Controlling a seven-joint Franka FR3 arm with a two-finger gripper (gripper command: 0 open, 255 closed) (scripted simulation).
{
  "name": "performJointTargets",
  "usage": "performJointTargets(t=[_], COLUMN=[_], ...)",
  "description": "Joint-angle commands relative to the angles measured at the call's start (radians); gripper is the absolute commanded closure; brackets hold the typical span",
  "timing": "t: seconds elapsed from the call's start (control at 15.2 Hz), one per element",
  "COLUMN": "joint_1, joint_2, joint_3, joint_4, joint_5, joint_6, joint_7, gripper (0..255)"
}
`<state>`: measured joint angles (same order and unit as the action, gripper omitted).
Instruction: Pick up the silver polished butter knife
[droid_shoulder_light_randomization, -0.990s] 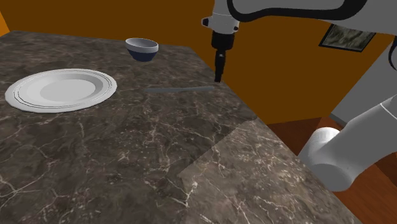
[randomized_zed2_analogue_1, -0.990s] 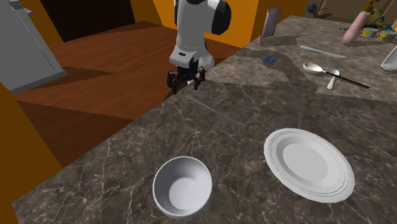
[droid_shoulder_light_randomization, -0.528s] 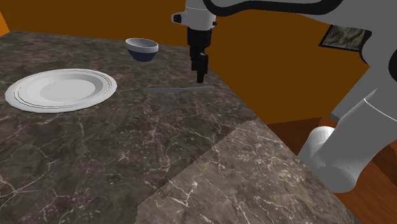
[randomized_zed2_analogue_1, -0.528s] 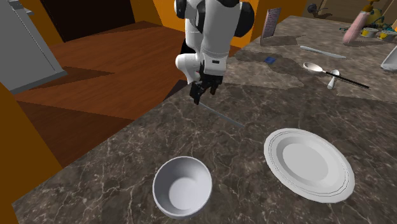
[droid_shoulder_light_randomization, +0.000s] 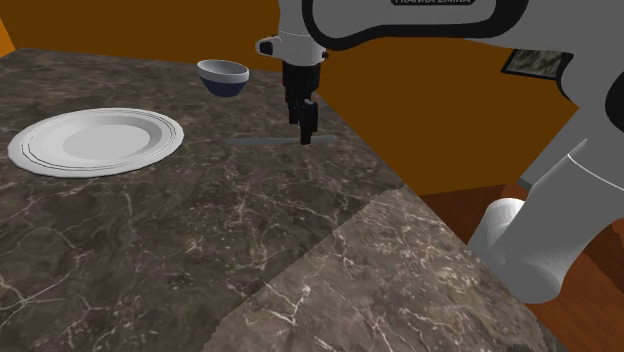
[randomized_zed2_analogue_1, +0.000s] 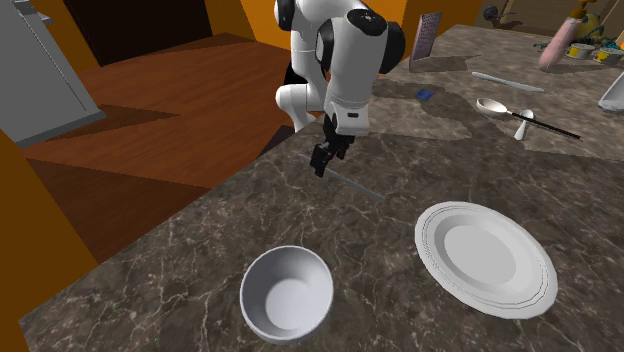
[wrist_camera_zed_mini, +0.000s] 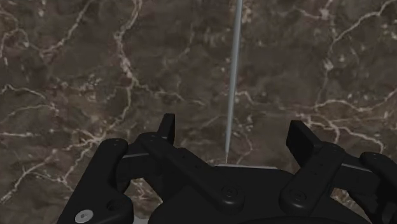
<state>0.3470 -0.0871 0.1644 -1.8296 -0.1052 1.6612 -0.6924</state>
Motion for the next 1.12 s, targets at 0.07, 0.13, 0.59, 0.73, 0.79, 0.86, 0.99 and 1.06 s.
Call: performJointTargets(t=[0.07,0.13,0.59,0.73,0.79,0.86,0.99,1.06], joint_1=[0.0,0.0,0.0,0.0,0.0,0.0,0.0,0.0], joint_2=[-0.002,-0.002,-0.002,-0.002,-0.002,-0.001,0.0,0.001], joint_3=[0.0,0.0,-0.001,-0.001,0.0,0.0,0.0,0.0], joint_4=[-0.022,-0.022,-0.022,-0.022,-0.022,-0.008,0.02,0.035], joint_5=[0.0,0.0,0.0,0.0,0.0,0.0,0.0,0.0], joint_6=[0.021,0.021,0.021,0.021,0.021,0.008,-0.019,-0.033], joint_7=[0.001,0.002,0.001,0.001,0.002,0.0,-0.002,-0.003], gripper=[0,0,255,255,255,255,255,255])
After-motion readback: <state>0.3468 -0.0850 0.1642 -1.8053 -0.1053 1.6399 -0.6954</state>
